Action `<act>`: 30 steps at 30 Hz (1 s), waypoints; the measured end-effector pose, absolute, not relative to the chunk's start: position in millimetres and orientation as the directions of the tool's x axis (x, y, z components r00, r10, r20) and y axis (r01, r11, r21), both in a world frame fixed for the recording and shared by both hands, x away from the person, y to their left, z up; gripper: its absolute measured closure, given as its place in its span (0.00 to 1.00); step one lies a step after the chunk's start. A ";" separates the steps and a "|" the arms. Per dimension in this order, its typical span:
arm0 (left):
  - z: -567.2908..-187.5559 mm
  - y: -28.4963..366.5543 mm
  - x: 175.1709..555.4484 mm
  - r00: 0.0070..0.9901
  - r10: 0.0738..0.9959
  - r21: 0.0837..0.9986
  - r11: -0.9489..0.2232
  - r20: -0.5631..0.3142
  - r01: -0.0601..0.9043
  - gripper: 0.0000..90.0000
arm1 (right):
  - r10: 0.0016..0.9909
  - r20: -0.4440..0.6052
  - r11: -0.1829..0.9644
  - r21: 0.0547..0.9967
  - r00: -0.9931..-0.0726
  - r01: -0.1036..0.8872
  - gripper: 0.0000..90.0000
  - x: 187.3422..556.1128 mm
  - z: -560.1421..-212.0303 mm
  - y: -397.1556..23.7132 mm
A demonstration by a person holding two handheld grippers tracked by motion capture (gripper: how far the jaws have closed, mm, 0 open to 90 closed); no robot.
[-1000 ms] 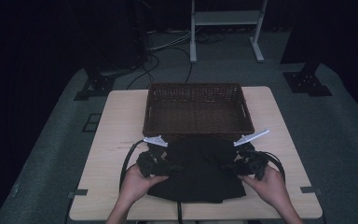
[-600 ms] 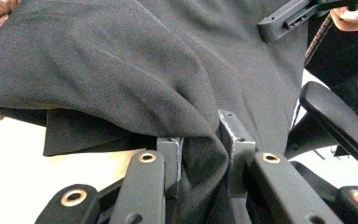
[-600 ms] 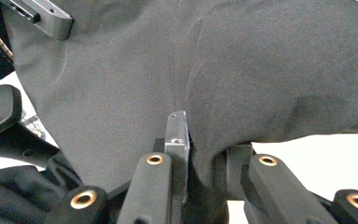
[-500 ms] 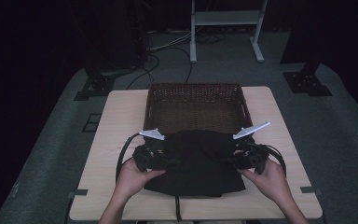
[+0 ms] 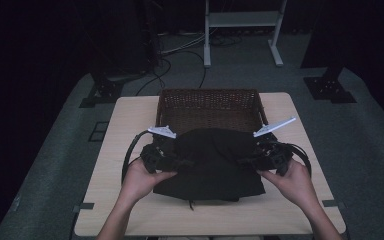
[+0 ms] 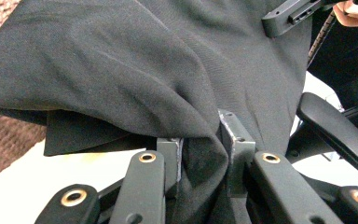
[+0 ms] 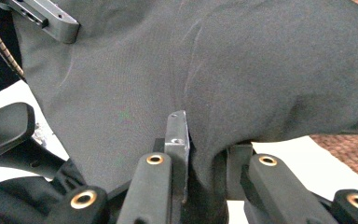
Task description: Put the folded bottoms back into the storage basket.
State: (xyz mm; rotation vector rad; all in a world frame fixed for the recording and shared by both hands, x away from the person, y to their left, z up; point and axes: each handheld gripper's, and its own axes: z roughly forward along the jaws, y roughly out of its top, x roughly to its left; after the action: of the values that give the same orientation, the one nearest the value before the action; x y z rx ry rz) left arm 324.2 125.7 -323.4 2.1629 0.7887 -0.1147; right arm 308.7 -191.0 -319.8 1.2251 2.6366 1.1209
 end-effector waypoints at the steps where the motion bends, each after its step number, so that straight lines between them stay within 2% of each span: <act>1: -320.9 125.2 325.7 0.801 0.501 0.668 -0.476 -0.329 0.572 0.81 | 0.677 0.253 0.433 0.622 -0.691 0.652 0.84 310.4 -314.7 -190.8; 30: -270.2 126.7 374.0 0.790 0.531 0.643 -0.496 -0.307 0.583 0.81 | 0.680 0.248 0.424 0.635 -0.690 0.646 0.85 357.1 -264.6 -184.9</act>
State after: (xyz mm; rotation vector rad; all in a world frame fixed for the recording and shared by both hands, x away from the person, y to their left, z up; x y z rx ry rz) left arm 374.0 126.7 -270.2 2.2015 0.8214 -0.0867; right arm 357.1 -184.9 -264.6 1.2170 2.6113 1.1307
